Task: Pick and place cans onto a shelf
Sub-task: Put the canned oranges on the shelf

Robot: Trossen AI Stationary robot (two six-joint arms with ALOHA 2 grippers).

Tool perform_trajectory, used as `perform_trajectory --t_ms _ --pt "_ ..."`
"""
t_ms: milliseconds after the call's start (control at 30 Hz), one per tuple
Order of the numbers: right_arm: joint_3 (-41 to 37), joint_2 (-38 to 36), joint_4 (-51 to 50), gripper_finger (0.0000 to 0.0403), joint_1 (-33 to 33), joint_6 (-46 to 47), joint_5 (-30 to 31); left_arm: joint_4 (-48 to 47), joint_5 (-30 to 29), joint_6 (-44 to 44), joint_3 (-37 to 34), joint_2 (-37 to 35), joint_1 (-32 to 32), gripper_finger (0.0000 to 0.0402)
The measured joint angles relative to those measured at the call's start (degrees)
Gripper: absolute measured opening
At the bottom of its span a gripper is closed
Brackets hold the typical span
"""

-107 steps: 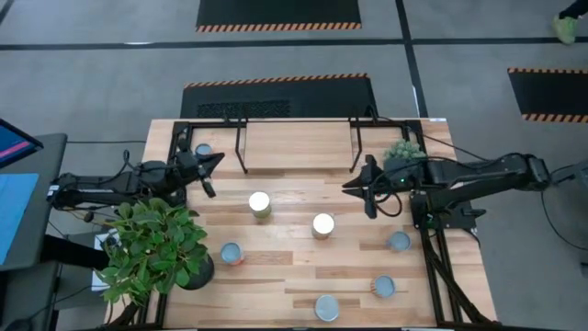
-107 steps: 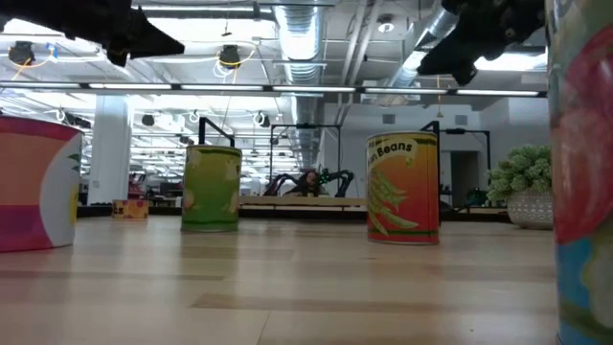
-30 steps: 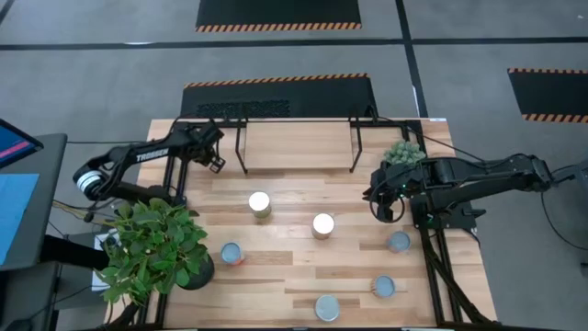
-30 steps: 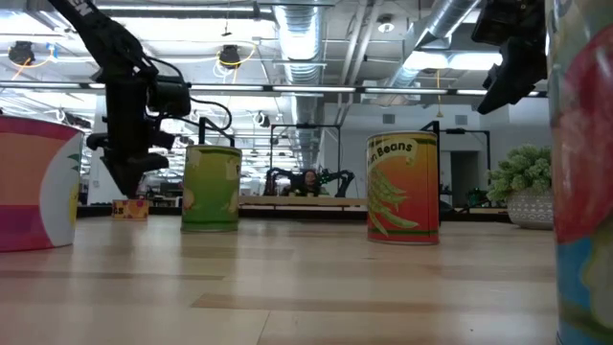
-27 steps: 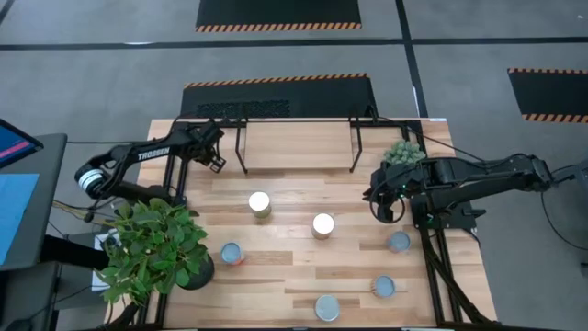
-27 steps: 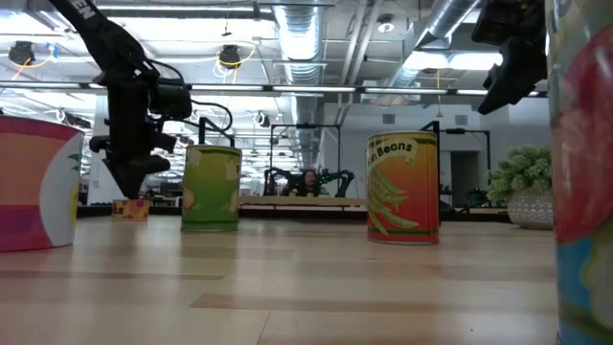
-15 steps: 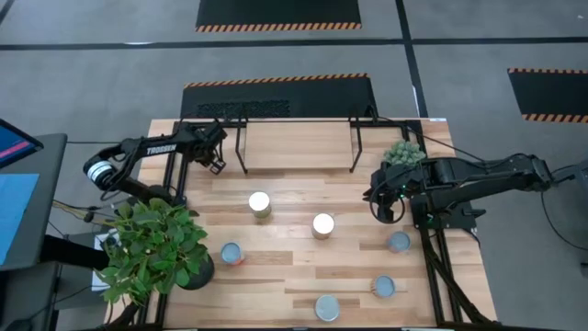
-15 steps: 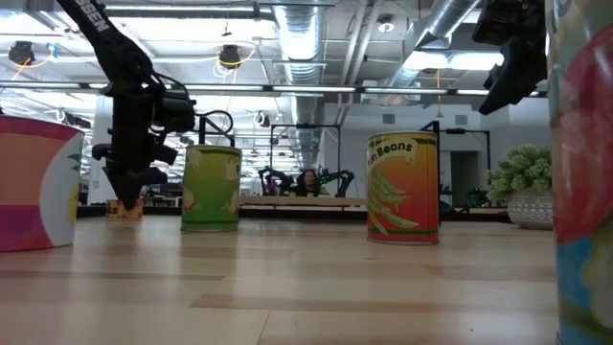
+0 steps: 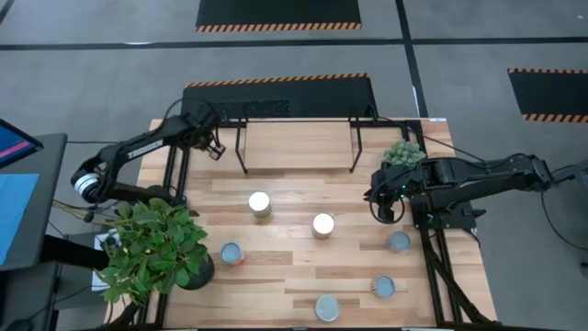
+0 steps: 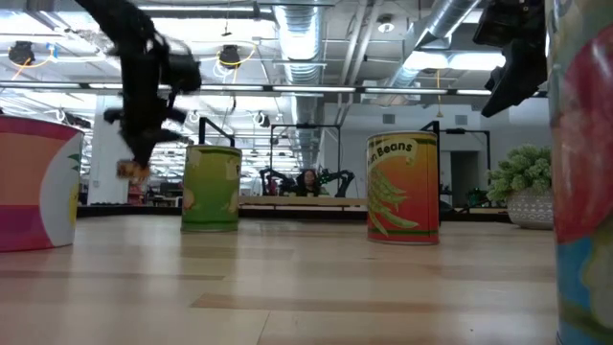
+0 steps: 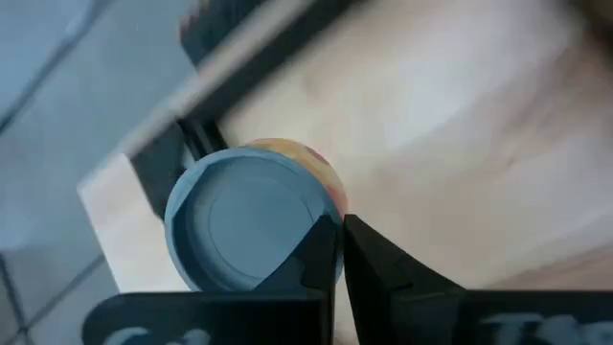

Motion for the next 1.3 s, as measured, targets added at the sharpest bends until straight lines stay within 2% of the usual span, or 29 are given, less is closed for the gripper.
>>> perform_trajectory --t_ms 200,267,400,633,733,900,1133,1300 --pt "0.0 0.0 0.01 0.0095 0.0 -0.02 0.02 1.28 0.79 -2.4 6.03 -8.04 -4.69 0.0" --pt "-0.01 0.0 0.05 0.0095 0.0 -0.16 0.04 5.86 2.63 -3.65 7.03 -10.11 -6.75 0.0" --pt "-0.01 0.0 0.26 0.0095 0.0 -0.39 0.07 21.39 9.8 -4.86 7.21 -11.79 -11.98 0.0" --pt "-0.01 0.0 0.27 0.0095 0.0 -0.49 0.11 44.15 14.34 -2.68 7.22 -1.86 -22.66 0.0" --pt "0.0 0.0 0.25 0.0095 0.0 -0.48 0.11 47.89 16.18 -1.52 9.69 4.88 -24.76 0.0" --pt "0.0 0.0 0.25 0.0095 0.0 -0.48 0.11 43.05 17.15 2.01 20.93 16.62 -25.91 0.0" --pt "0.0 0.0 -0.2 0.0095 0.0 -0.48 0.09 21.52 17.06 10.28 42.41 31.28 -26.42 0.0" --pt "0.0 0.0 -1.42 0.0095 0.0 -0.1 0.09 11.04 18.6 14.59 51.5 39.48 -26.34 0.0"
